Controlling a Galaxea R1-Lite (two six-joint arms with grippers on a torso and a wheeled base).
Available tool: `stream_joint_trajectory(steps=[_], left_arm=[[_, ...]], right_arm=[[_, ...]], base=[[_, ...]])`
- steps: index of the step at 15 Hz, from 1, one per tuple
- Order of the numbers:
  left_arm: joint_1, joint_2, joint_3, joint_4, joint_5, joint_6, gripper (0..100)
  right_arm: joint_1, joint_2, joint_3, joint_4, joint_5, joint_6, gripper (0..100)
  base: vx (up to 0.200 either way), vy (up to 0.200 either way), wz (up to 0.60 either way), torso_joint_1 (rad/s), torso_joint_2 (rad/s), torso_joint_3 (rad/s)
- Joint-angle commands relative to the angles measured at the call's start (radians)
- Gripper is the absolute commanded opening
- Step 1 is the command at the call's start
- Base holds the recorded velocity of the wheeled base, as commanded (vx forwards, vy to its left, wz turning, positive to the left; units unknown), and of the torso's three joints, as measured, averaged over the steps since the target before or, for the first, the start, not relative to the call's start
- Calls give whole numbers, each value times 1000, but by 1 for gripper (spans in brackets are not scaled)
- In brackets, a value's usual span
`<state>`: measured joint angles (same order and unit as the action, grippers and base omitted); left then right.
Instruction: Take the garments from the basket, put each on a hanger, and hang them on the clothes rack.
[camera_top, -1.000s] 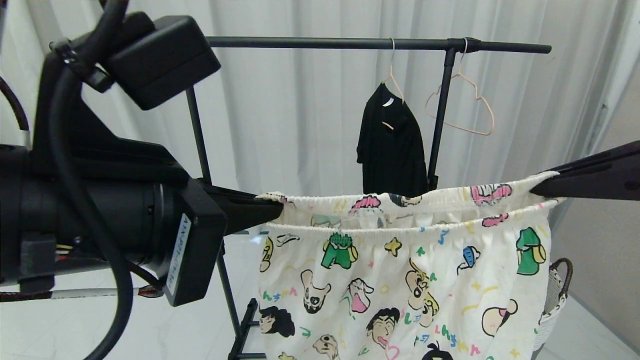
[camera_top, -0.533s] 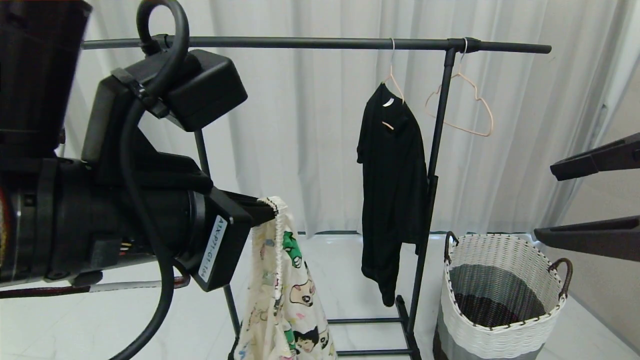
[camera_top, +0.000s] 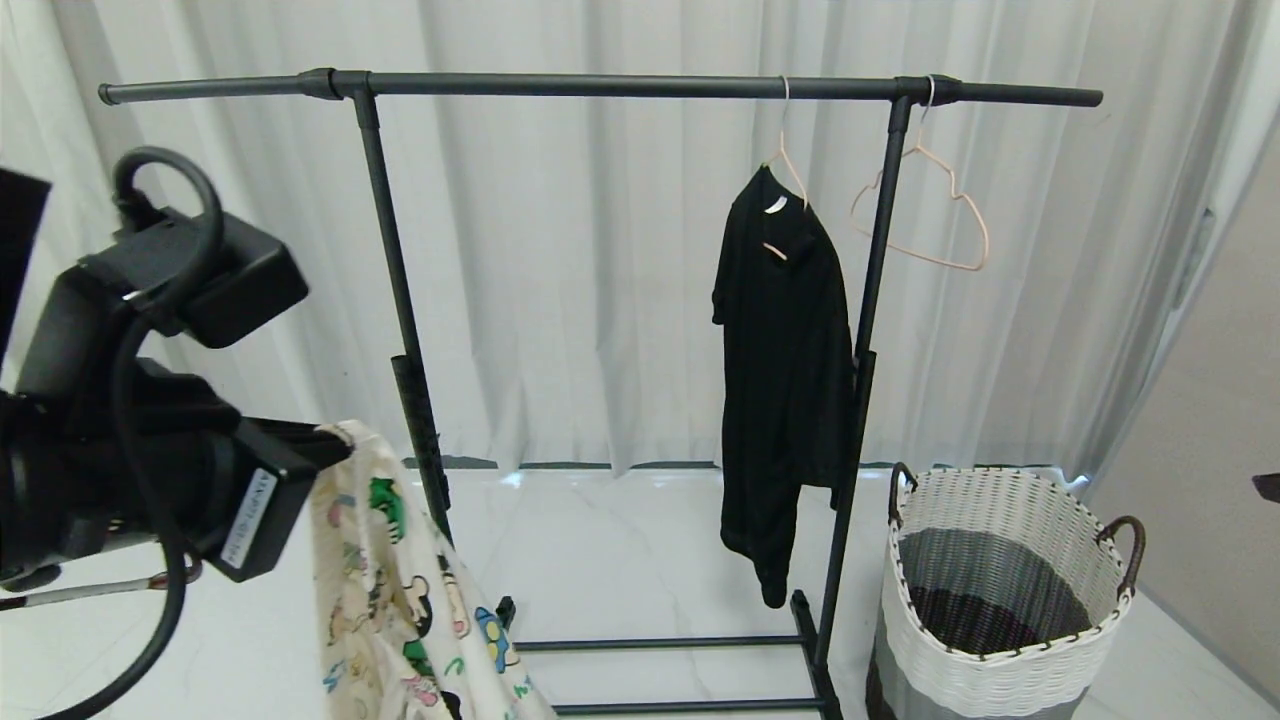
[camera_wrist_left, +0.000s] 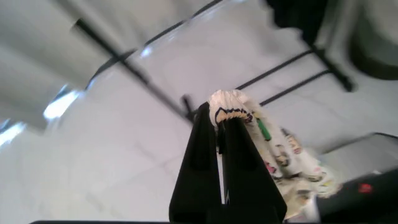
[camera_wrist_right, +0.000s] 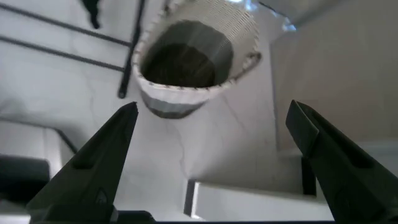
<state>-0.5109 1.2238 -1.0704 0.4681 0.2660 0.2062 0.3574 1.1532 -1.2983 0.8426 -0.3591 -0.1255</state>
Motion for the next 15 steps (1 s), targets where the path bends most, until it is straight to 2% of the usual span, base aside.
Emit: stream_joint_trajectory(steps=[1, 2, 5, 8, 11, 14, 15], left_arm=[[190, -124, 122, -5, 2, 19, 0], [238, -145, 158, -5, 4, 19, 0], [299, -210, 216, -5, 2, 19, 0], [301, -237, 242, -5, 2, 22, 0], [301, -244, 242, -5, 1, 22, 0], [301, -241, 242, -23, 1, 27, 0], [301, -241, 244, -31, 1, 27, 0]], right_arm=[[-86, -75, 152, -134, -7, 15, 100], [-103, -90, 220, -232, -3, 15, 100], [-109, -98, 352, -392, -6, -3, 100], [-109, -93, 418, -513, 0, -20, 100], [-109, -93, 422, -528, 19, 14, 100], [-107, -66, 407, -531, 22, 107, 100], [-107, -38, 376, -531, 25, 168, 100]], base=[[0, 0, 0, 0, 0, 0], [0, 0, 0, 0, 0, 0], [0, 0, 0, 0, 0, 0], [0, 0, 0, 0, 0, 0], [0, 0, 0, 0, 0, 0], [0, 0, 0, 69, -242, -204], [0, 0, 0, 178, -461, -276]])
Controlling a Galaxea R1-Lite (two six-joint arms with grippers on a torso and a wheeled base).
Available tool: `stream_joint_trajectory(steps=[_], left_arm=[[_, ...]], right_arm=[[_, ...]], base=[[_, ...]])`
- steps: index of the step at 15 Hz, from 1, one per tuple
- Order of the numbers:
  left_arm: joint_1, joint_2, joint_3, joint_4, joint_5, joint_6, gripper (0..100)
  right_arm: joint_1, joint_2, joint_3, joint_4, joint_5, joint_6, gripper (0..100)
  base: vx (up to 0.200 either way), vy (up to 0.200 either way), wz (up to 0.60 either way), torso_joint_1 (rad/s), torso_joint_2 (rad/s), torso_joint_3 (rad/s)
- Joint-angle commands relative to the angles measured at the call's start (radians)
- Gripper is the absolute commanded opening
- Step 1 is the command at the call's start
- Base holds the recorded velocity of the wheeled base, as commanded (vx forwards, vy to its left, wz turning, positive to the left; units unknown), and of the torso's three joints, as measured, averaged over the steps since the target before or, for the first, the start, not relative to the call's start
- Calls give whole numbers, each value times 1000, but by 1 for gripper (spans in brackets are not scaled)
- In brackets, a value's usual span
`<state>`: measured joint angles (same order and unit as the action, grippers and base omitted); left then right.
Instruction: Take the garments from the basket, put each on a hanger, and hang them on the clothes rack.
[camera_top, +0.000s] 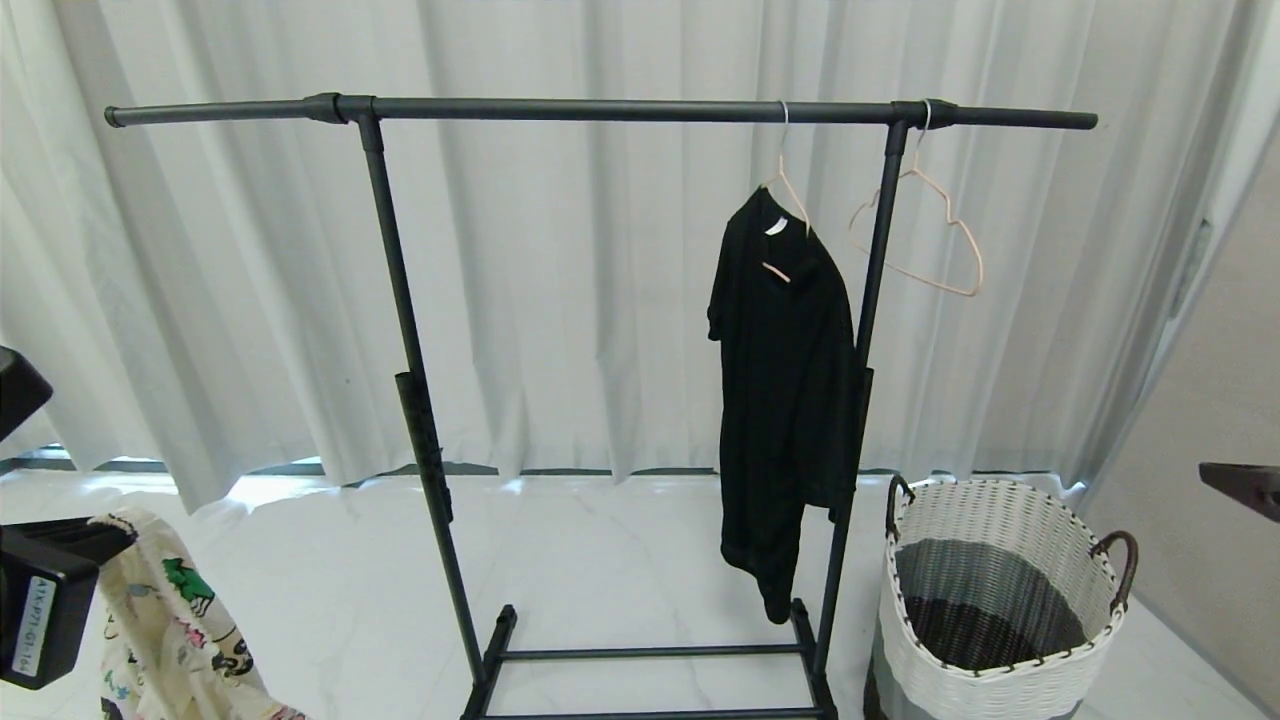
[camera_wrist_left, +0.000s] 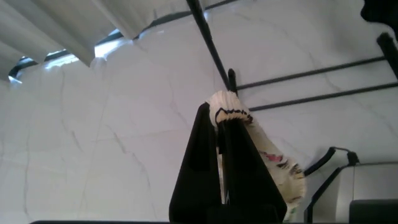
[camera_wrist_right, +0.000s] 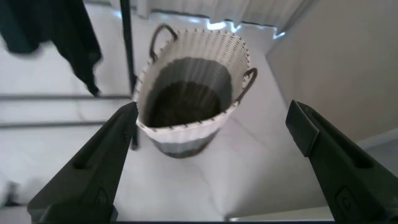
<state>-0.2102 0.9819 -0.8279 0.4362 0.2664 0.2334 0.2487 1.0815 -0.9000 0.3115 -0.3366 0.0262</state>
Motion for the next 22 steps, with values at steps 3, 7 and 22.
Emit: stream_joint_trajectory(steps=[3, 7, 22], left_arm=[[0, 3, 0, 1, 1, 1, 0], [-1, 6, 0, -11, 1, 4, 0], [-34, 14, 1, -79, 1, 34, 0]], right_arm=[[1, 107, -123, 3, 1, 127, 100], [3, 120, -132, 3, 24, 124, 100], [3, 170, -143, -80, 39, 109, 100]], base=[[0, 0, 0, 181, -461, -285], [0, 0, 0, 183, -468, -282], [0, 0, 0, 227, -499, -278]])
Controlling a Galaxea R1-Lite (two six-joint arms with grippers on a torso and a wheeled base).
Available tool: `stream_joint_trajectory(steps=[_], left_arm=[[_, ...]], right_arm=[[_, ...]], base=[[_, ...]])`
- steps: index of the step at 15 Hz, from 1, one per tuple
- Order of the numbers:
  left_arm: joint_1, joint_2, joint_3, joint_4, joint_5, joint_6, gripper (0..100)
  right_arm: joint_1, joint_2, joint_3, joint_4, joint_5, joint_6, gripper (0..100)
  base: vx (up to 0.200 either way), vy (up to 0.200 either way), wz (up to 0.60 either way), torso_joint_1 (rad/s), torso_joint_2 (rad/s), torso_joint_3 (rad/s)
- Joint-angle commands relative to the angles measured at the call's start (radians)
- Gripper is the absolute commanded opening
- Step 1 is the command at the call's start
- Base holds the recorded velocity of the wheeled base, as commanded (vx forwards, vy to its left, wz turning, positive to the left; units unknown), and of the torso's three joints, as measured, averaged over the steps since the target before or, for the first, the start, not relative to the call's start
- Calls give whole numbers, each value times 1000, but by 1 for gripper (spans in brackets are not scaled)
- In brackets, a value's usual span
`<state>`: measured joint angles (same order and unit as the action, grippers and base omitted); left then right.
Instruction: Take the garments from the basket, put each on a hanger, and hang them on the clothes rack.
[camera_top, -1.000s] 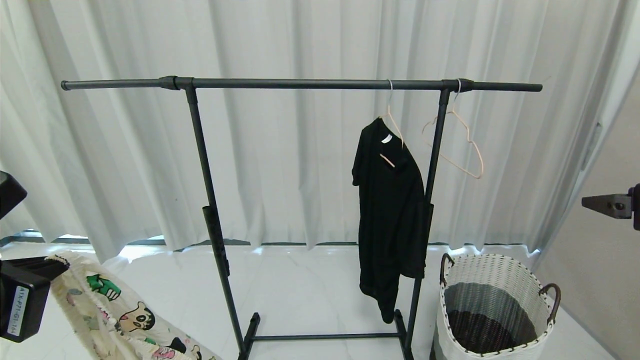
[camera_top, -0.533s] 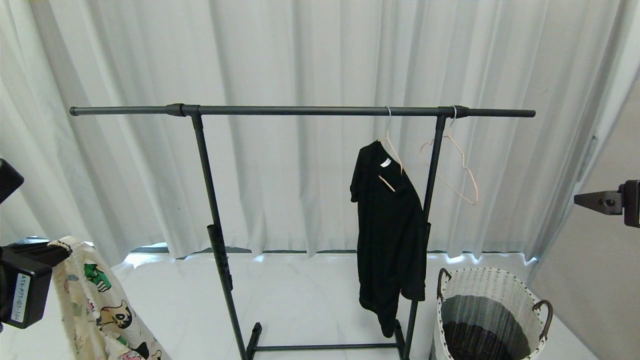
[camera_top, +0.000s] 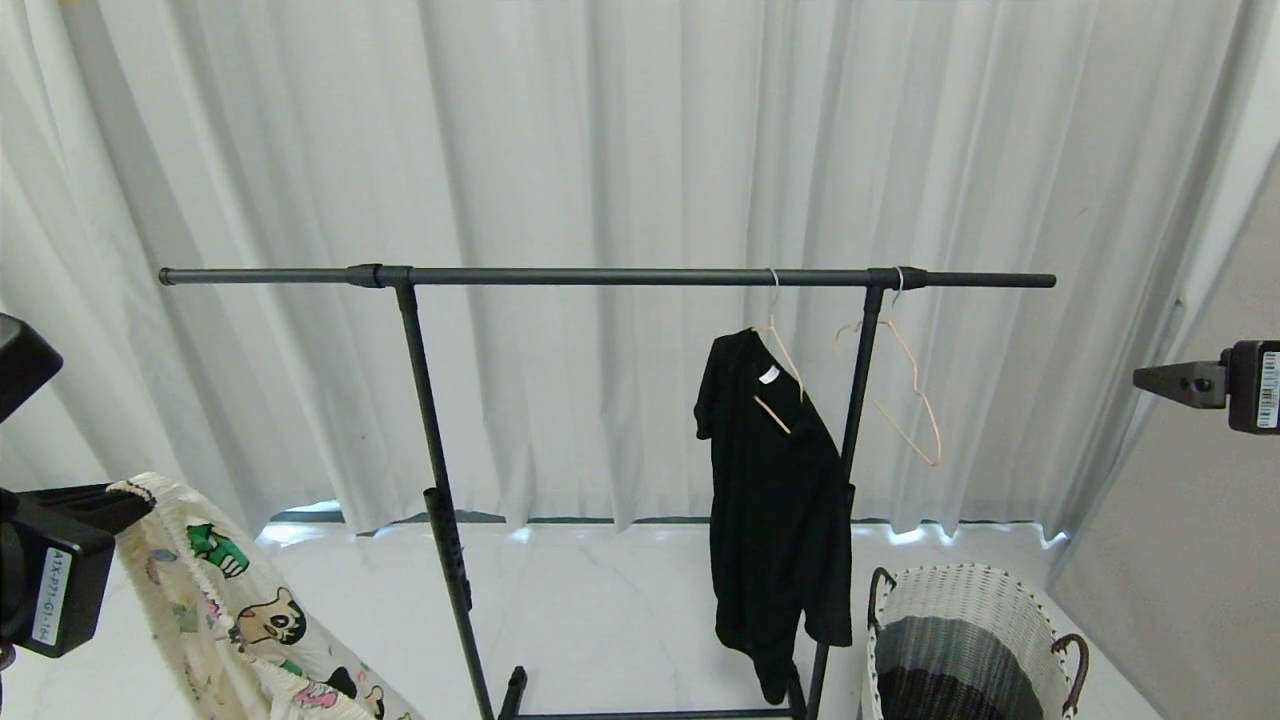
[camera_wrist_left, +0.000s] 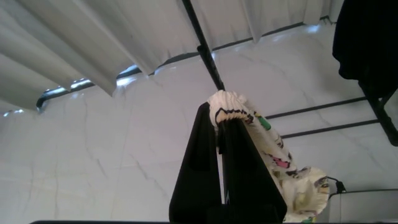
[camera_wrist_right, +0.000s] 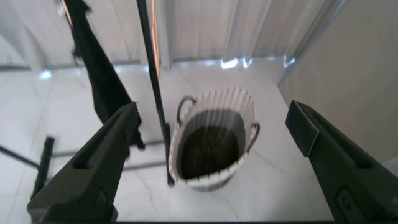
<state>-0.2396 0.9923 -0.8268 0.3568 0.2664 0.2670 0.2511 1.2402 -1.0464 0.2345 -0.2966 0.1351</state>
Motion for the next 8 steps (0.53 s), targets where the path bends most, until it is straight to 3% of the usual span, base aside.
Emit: stream_joint_trajectory(steps=[1, 2, 5, 8], left_arm=[[-7, 2, 0, 1, 1, -2, 0], [-9, 2, -2, 1, 1, -2, 0], [-29, 2, -2, 1, 1, -2, 0], [-37, 3, -3, 1, 1, -2, 0]], right_arm=[[1, 18, 3, -14, 1, -2, 100], [-1, 21, 3, -17, 1, -14, 100], [-1, 21, 23, -18, 11, -72, 100], [-3, 30, 23, -18, 50, -74, 100]], base=[[0, 0, 0, 110, -227, -119], [0, 0, 0, 46, -129, -71], [200, 0, 0, 20, -43, -27], [200, 0, 0, 7, -2, -1]])
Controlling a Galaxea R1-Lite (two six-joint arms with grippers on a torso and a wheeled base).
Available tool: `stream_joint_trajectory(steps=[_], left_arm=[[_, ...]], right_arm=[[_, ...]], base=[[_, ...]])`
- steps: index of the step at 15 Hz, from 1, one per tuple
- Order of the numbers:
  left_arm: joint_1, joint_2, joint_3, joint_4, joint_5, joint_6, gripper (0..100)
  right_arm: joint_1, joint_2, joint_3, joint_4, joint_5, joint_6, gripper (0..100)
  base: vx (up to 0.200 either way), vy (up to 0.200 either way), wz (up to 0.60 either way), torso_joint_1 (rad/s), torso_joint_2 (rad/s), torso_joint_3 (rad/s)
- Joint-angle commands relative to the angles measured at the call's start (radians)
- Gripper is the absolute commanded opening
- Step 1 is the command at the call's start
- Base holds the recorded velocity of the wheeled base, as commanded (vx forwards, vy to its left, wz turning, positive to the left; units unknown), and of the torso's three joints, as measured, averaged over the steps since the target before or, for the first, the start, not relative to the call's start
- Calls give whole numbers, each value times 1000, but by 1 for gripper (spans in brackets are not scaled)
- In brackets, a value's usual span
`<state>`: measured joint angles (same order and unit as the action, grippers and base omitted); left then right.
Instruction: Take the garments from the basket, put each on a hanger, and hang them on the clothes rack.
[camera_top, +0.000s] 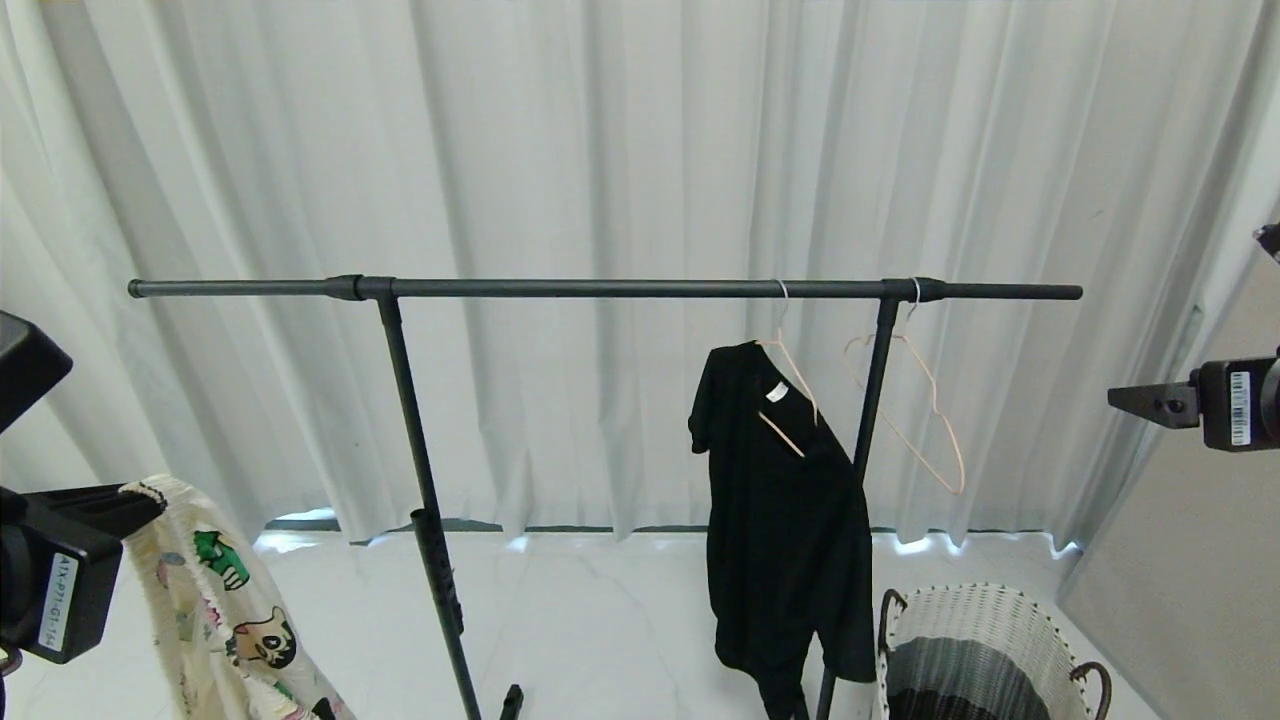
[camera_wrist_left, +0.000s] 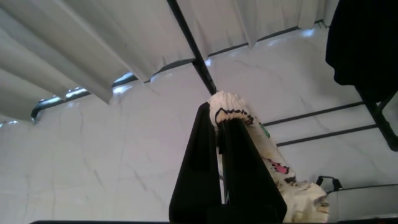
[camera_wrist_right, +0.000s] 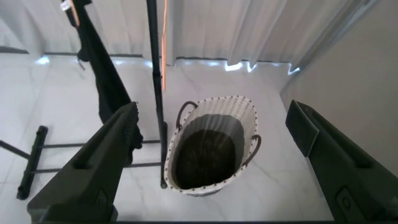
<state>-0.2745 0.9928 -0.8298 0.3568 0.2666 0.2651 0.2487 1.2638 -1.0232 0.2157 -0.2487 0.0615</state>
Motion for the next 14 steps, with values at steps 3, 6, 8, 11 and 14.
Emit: stream_joint_trajectory(steps=[3, 6, 8, 11, 14], left_arm=[[-6, 3, -2, 1, 0, 0, 0], [-6, 14, -11, 1, 0, 0, 0], [-6, 29, -22, -1, 0, 0, 0], [-6, 44, -29, -1, 0, 0, 0], [-6, 44, -29, -1, 0, 2, 0]], right_arm=[[-3, 29, 2, -3, 3, -2, 100], [-3, 55, 5, -18, 3, -6, 100], [-3, 71, 6, -26, 8, -3, 100], [-3, 91, 11, -27, 100, -3, 100], [-6, 154, 37, -44, 128, 1, 100]], base=[[200, 0, 0, 6, 2, -1], [200, 0, 0, 1, -1, 1], [200, 0, 0, 2, 7, 7], [200, 0, 0, 2, -1, 4], [67, 0, 0, -2, 1, 4]])
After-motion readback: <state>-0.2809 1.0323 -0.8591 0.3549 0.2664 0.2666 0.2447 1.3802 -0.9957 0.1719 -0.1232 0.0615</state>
